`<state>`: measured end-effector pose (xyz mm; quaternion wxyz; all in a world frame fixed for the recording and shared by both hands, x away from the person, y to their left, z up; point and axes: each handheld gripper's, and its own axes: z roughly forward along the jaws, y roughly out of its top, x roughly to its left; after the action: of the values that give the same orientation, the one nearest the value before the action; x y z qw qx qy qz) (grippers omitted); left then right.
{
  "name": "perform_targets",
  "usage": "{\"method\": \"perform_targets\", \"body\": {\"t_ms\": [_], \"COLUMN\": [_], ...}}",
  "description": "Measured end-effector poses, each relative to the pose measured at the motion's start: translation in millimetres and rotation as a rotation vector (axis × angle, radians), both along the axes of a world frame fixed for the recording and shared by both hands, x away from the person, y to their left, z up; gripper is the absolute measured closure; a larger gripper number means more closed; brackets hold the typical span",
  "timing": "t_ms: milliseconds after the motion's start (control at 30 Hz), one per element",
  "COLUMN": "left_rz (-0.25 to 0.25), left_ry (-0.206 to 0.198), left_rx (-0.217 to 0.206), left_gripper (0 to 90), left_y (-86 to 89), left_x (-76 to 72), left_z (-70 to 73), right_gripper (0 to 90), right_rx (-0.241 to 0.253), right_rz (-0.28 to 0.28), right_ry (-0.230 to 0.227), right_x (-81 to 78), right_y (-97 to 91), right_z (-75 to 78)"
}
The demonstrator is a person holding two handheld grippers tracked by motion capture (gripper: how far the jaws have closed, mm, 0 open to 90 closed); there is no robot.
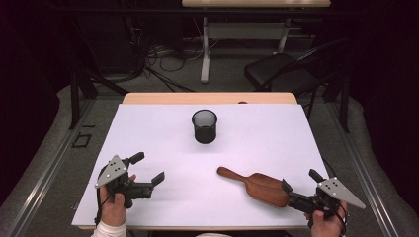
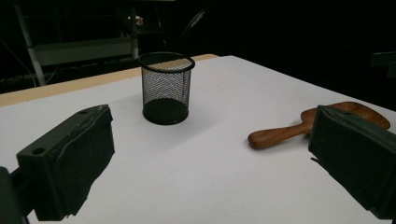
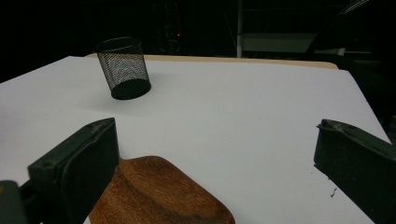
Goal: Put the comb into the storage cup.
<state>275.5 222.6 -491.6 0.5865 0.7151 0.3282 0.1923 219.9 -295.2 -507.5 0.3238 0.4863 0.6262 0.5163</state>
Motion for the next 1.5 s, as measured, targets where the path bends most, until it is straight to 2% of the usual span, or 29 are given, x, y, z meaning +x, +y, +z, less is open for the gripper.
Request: {"method": "perform_targets", "body": {"t_ms": [67,167,367,433,467,533,700,767,833,967,1067,1267,1500], "left_rz": [0.007,0.010,0.026,0.016,0.009,0.007,-0.021,-0.032,-0.032,-0.036,-0.034,-0.033,-0.034], "left_ry": [0.004,0.041,0.035,0.038,0.039,0.030,0.027,0.027,0.031,0.032,0.029,0.039,0.039], "left_rx": [0.002,0.011,0.011,0.015,0.041,0.062,0.042,0.041,0.048,0.042,0.036,0.031,0.019], "left_gripper": [0.3,0.3,0.3,0.3,0.3,0.4,0.4,0.4,0.4,0.4,0.4,0.4,0.4], "left_y": [-0.7,-1.3,-3.1,-3.9,-7.1,-10.2,-12.6,-13.5,-13.8,-14.5,-15.0,-16.4,-16.0], "left_x": [0.7,4.7,6.3,7.4,7.1,5.0,2.3,1.9,1.4,0.2,0.0,-0.8,-4.2], "left_z": [-0.6,-2.8,-3.1,-3.2,-4.0,-4.5,-4.9,-5.8,-5.8,-5.5,-5.7,-6.6,-6.1], "right_gripper": [0.0,0.0,0.0,0.0,0.7,2.5,8.7,13.6,14.8,24.4,31.8,36.8,37.9], "right_rx": [0.001,-0.006,-0.024,-0.033,-0.038,-0.039,-0.041,-0.063,-0.071,-0.119,-0.120,-0.108,-0.141], "right_rz": [0.012,0.022,-0.011,-0.019,-0.025,-0.028,-0.015,-0.013,-0.011,0.020,0.050,0.104,0.156], "right_ry": [0.015,0.026,0.040,0.056,0.070,0.081,0.094,0.091,0.093,0.100,0.109,0.148,0.205], "right_x": [0.8,0.9,2.4,3.7,3.9,4.3,2.7,2.4,2.0,4.1,6.2,15.3,27.5], "right_y": [1.1,3.7,8.2,10.2,11.0,11.9,15.4,17.5,18.8,27.0,31.9,42.6,55.8], "right_z": [-0.4,-1.7,-0.8,-1.4,-2.0,-3.1,-3.9,-4.1,-3.8,-3.1,-2.7,-0.3,7.6]}}
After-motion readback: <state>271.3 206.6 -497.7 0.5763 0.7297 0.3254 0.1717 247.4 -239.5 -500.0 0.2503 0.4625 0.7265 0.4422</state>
